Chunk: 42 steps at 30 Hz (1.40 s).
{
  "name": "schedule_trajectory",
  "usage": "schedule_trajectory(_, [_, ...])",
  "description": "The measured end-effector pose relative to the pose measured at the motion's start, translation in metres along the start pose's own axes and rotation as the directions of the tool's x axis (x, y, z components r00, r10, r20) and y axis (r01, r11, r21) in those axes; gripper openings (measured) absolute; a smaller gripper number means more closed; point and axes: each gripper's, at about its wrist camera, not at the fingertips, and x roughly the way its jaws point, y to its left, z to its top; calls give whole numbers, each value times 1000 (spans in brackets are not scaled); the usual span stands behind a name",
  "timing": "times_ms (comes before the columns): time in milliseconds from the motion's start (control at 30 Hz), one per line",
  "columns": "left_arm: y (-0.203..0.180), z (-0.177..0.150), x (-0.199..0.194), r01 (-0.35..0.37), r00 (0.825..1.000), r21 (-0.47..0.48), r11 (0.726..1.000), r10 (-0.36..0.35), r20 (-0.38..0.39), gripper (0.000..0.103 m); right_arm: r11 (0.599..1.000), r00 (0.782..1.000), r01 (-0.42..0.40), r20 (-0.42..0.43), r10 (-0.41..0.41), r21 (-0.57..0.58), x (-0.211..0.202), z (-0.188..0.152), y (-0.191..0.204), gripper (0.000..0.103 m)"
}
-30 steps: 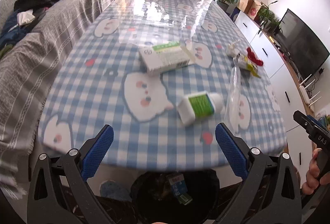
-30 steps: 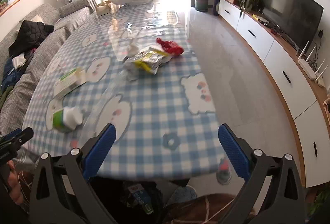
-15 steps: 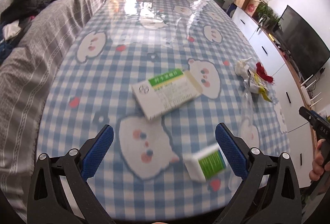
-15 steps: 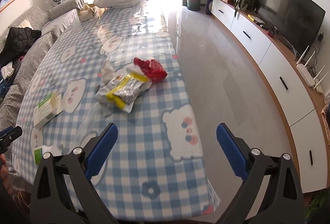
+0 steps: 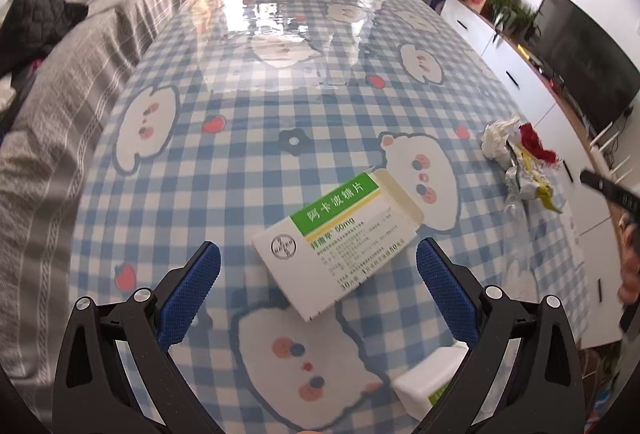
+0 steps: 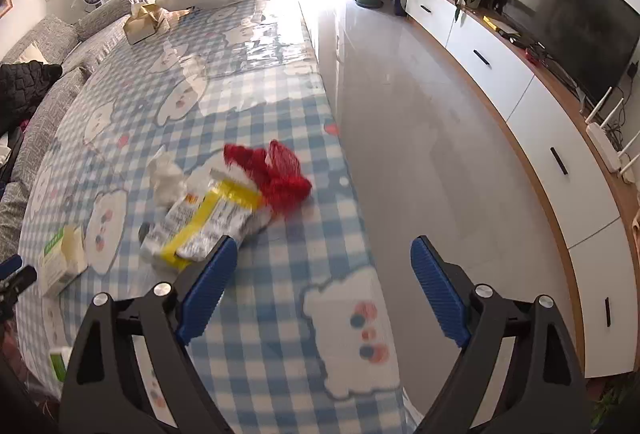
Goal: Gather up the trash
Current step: 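Reach the left tool to the white medicine box while the right tool approaches the red mesh net, then close the left tool on the medicine box while the right tool grips the red net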
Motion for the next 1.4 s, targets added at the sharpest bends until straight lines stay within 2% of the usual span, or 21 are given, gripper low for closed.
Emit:
schedule_trajectory(200, [-8,7,14,14,1000,100,995,-13,-11,96,1000,1000,7,-12,-8,-26,22,19,9,81])
schedule_trajectory(400, [-18,10,27,47,999,203,978,-42,-27,95,999,1000,3,-29,-4,-38,39,36,14,81])
schedule_trajectory(600, [-24,9,42,52,998,279,959,-39,-54,94,999,999,13,-41,-15,-48,50,48,17,80])
schedule_trajectory(900, [-25,2,60,61,995,309,949,-34,-92,88,998,997,8,-78,-13,-60,65,52,20,75])
schedule_trajectory(1200, [-26,2,56,54,996,294,954,-32,-80,73,999,993,-25,-120,20,-38,78,54,23,67])
schedule_trajectory(1400, [-24,2,54,37,998,274,961,-20,-62,68,999,990,-50,-135,48,-15,83,53,23,61])
